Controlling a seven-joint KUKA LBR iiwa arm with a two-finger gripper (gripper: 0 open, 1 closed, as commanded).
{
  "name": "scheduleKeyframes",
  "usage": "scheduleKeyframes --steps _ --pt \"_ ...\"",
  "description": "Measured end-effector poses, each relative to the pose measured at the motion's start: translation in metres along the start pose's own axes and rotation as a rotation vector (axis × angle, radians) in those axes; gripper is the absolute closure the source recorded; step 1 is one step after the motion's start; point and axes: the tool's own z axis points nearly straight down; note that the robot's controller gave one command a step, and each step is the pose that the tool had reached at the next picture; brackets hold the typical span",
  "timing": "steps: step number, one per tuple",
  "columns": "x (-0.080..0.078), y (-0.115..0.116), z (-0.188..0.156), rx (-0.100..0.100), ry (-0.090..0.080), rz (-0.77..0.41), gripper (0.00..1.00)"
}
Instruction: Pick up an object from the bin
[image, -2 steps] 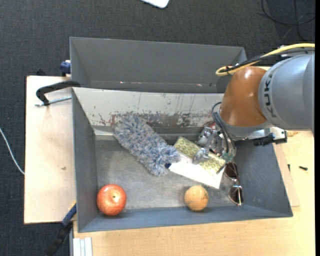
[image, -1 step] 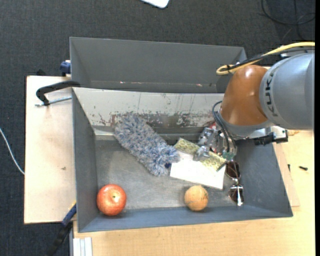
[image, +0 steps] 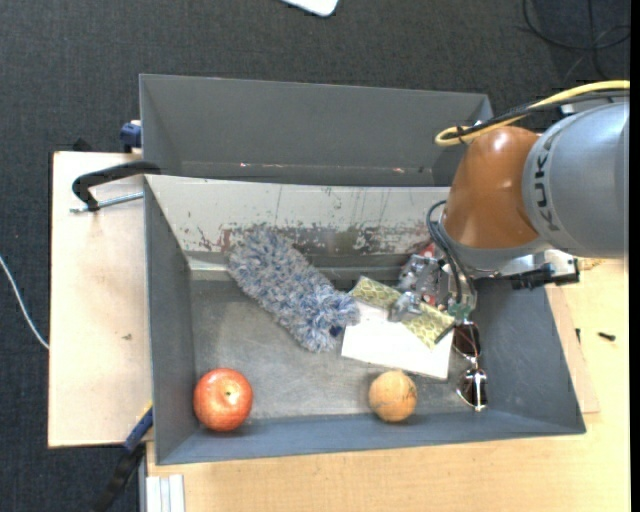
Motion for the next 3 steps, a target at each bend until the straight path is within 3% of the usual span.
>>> scheduleKeyframes --steps 1,2,3 --pt "0.000 0.000 -0.020 0.001 0.003 0.000 1.00" --pt "-0.002 0.001 -0.032 -0.001 -0.007 0.000 1.00" --pt "0.000 0.000 -0.042 0.001 0.001 -0.001 1.00"
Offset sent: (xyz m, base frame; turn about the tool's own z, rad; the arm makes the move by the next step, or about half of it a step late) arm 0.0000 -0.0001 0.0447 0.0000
